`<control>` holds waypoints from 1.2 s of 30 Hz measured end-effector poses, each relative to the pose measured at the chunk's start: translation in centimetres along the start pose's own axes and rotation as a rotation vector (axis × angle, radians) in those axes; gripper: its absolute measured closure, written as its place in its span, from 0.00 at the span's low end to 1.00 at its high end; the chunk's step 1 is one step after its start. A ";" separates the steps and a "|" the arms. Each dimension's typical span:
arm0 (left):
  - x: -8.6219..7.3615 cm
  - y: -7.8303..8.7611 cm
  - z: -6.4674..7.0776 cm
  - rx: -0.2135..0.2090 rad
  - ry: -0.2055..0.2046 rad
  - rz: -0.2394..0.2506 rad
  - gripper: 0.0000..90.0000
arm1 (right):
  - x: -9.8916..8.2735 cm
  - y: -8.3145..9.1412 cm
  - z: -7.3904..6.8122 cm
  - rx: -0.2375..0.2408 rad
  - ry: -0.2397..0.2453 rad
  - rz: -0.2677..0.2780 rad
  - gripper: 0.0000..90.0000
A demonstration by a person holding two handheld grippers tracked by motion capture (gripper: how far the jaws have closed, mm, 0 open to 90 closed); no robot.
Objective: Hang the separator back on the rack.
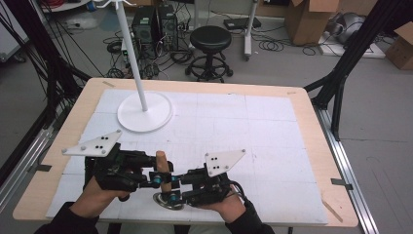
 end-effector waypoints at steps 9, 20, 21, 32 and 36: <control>0.4 1.1 -1.8 0.198 -0.017 -0.007 0.80 | 0.3 1.6 1.6 -0.229 -0.015 0.014 0.44; 2.7 3.3 -5.8 0.393 -0.027 0.004 0.80 | -0.9 8.9 3.9 -0.762 0.006 -0.117 0.22; 3.0 3.5 -6.3 0.405 -0.028 0.008 0.80 | -1.0 9.6 4.0 -0.790 0.007 -0.118 0.22; 6.5 5.3 -10.8 0.484 -0.045 0.013 0.80 | -1.4 13.1 4.5 -0.885 0.002 -0.094 0.22; 8.5 5.6 -12.5 0.519 -0.058 0.010 0.80 | -1.5 13.4 4.6 -0.888 0.001 -0.093 0.22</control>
Point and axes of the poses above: each handheld gripper's, and its own axes: y roughly backward along the jaws, x roughly out of its top, z roughly to its right, the point moved 6 cm from there along -y, roughly forward along the jaws, and after that the axes turned 5 degrees about -x, right-handed, at the moved point
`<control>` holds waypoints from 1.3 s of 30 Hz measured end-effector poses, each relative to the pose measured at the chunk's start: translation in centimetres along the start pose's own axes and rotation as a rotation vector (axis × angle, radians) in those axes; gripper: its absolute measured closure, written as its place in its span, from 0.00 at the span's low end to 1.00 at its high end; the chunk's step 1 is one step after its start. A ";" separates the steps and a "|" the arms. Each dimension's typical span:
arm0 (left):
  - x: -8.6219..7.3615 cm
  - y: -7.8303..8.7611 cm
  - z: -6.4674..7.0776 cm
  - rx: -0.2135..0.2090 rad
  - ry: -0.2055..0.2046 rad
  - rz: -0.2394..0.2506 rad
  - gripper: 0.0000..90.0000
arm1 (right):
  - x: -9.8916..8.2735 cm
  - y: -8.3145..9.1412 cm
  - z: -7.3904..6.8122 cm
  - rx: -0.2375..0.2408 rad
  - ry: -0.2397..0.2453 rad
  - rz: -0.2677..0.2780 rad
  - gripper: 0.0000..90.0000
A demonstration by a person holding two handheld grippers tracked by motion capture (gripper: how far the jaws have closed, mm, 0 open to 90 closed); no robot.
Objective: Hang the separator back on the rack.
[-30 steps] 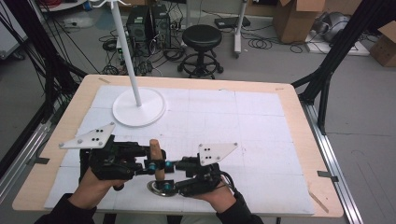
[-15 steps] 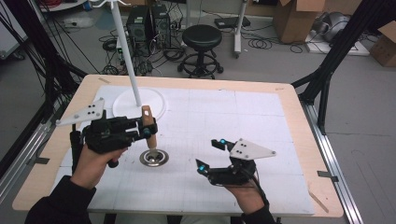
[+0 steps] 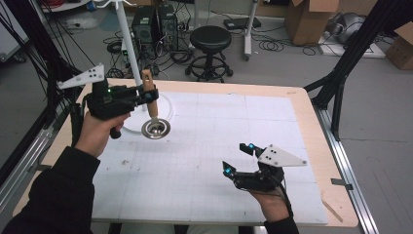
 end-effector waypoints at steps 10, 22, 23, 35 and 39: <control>4.1 -1.7 -4.3 0.128 -0.014 -0.021 0.80 | 0.0 0.2 0.4 0.001 -0.012 0.006 0.22; 8.2 -2.8 -7.7 0.245 -0.017 0.003 0.80 | 0.1 0.7 0.3 0.016 -0.019 0.023 0.22; 8.4 -2.8 -8.0 0.254 -0.015 0.006 0.80 | 0.1 0.7 0.3 0.017 -0.020 0.025 0.22; 9.8 -2.9 -9.9 0.360 0.001 0.015 0.81 | 0.2 1.0 0.2 0.032 -0.029 0.034 0.22; 9.9 -2.9 -10.1 0.378 0.007 0.024 0.80 | 0.3 0.9 0.0 0.041 -0.025 0.035 0.22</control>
Point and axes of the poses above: each handheld gripper's, and its own axes: y roughly backward along the jaws, x roughly out of its top, z roughly to its right, the point moved 6 cm from there along -y, roughly forward along the jaws, and after that the axes turned 5 degrees about -x, right-handed, at the moved point
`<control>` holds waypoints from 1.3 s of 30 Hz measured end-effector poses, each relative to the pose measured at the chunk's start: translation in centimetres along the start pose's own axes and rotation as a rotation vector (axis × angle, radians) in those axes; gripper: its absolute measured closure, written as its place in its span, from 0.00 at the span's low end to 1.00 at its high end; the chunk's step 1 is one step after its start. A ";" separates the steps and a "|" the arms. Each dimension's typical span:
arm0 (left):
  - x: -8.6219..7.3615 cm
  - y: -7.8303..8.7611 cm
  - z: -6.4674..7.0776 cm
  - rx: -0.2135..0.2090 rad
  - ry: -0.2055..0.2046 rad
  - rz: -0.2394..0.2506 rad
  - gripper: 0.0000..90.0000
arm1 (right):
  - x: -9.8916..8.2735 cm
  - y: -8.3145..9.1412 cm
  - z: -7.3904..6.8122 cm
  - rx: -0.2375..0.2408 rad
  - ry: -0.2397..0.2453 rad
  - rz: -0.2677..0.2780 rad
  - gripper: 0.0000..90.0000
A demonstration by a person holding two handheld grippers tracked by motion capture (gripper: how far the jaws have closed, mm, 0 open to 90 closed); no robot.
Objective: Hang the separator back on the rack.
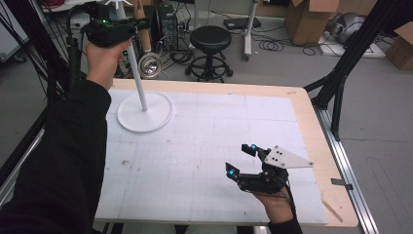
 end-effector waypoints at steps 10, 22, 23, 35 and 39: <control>-0.3 -0.2 -1.0 0.046 0.007 -0.019 0.80 | 0.1 0.0 -0.1 0.009 -0.002 0.003 0.22; -0.9 0.1 -1.9 0.100 0.007 -0.046 0.80 | 0.1 0.1 0.1 0.000 -0.013 0.007 0.22; -0.9 0.2 -2.0 0.101 0.005 -0.048 0.80 | 0.1 0.2 0.1 -0.001 -0.015 0.006 0.22; -2.1 3.2 -1.4 0.061 0.007 0.006 0.57 | -0.1 0.6 0.9 -0.038 -0.010 0.010 0.22; -3.0 4.8 -0.8 0.028 0.006 0.028 0.43 | -0.1 0.8 1.2 -0.048 -0.013 0.017 0.22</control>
Point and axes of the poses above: each handheld gripper's, and its own axes: y roughly backward along the jaws, x roughly out of its top, z roughly to its right, the point moved 6 cm from there along -y, roughly forward along the jaws, and after that the axes turned 5 degrees about -x, right-handed, at the moved point
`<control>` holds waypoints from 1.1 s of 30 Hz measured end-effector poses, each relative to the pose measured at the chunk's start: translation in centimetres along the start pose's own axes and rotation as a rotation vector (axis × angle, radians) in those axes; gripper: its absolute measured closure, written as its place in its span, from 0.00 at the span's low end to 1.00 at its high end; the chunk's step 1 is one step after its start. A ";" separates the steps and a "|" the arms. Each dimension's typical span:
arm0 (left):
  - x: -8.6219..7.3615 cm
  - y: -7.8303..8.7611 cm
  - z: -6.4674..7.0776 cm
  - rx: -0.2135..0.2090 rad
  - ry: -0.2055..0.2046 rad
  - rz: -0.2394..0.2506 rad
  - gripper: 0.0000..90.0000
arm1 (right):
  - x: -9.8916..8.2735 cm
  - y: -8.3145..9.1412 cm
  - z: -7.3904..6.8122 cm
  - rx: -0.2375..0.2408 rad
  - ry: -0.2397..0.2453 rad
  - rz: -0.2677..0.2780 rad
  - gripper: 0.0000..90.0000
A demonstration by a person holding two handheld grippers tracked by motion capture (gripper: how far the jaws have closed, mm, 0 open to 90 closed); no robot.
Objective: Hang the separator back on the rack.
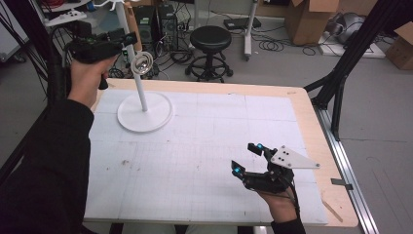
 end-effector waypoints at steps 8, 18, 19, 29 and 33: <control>-3.0 3.7 2.2 -0.084 -0.004 0.036 0.22 | -0.6 0.8 1.6 -0.051 -0.012 0.002 0.22; -9.0 7.2 5.0 -0.148 -0.053 0.036 0.20 | -1.1 2.5 3.4 -0.127 -0.009 0.028 0.20; -9.7 7.5 5.2 -0.151 -0.050 0.032 0.20 | -1.1 2.6 3.6 -0.138 -0.004 0.035 0.20; -14.7 10.6 6.9 -0.183 -0.018 0.031 0.21 | -2.1 3.8 4.5 -0.188 -0.015 0.026 0.20; -16.4 11.3 7.4 -0.192 -0.013 0.015 0.21 | -2.3 4.0 4.5 -0.199 -0.022 0.031 0.20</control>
Point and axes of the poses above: each handheld gripper's, and its own axes: y roughly backward along the jaws, x roughly out of its top, z roughly to its right, the point moved 6 cm from there along -y, roughly forward along the jaws, and after that the axes turned 5 degrees about -x, right-handed, at the moved point
